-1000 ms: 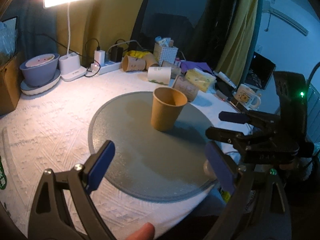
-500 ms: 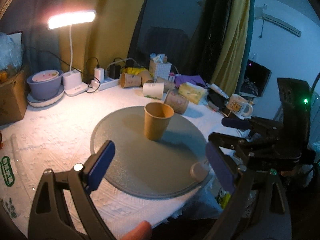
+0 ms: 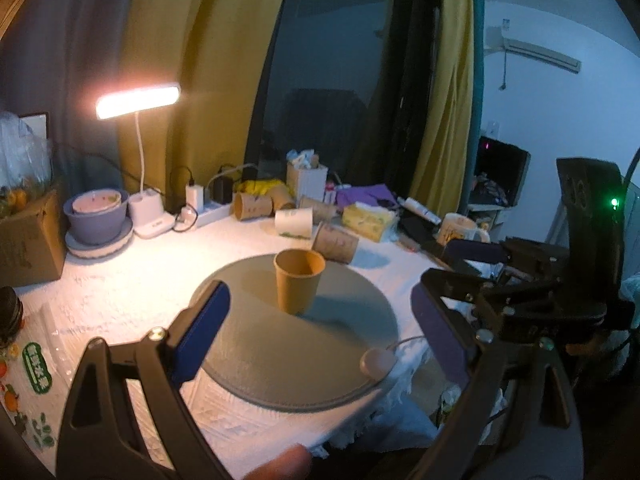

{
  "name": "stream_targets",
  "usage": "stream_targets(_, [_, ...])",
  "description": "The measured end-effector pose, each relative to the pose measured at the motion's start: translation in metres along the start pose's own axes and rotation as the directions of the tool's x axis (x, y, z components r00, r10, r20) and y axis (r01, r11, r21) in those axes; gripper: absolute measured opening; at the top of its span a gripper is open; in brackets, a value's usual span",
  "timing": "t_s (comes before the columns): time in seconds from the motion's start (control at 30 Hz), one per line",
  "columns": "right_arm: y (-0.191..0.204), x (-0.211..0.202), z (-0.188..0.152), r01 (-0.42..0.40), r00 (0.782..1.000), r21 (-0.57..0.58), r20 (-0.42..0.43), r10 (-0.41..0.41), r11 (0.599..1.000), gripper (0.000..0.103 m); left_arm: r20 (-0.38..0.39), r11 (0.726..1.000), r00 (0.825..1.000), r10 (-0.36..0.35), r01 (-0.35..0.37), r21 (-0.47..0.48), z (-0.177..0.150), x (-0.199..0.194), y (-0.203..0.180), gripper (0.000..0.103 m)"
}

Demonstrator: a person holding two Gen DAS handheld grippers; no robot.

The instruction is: Flip cup upright

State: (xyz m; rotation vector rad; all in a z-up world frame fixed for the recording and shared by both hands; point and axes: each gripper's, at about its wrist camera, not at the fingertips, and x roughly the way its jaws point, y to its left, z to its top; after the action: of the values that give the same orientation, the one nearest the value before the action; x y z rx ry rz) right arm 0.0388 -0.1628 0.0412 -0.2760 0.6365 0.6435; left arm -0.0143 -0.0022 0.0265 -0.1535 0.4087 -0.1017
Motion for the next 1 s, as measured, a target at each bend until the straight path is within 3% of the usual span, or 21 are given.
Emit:
stream_targets(0.43, [0.014, -0.041, 0.012, 0.034, 0.998, -0.004, 0.053, -0.034, 0.999, 0.070, 0.116, 0.999, 0.993, 0.027, -0.024, -0.023, 0.020, -0.039, -0.006, 0.093])
stream_targets(0.63, [0.021, -0.054, 0.013, 0.062, 0.995, 0.007, 0.077, -0.062, 0.998, 0.070, 0.161, 0.997, 0.984, 0.074, -0.076, 0.004, 0.022, -0.052, -0.013, 0.093])
stream_targets(1.0, [0.024, -0.054, 0.011, 0.061, 0.996, -0.002, 0.069, -0.060, 0.998, 0.070, 0.158, 0.995, 0.984, 0.085, -0.091, 0.030, 0.020, -0.056, -0.014, 0.093])
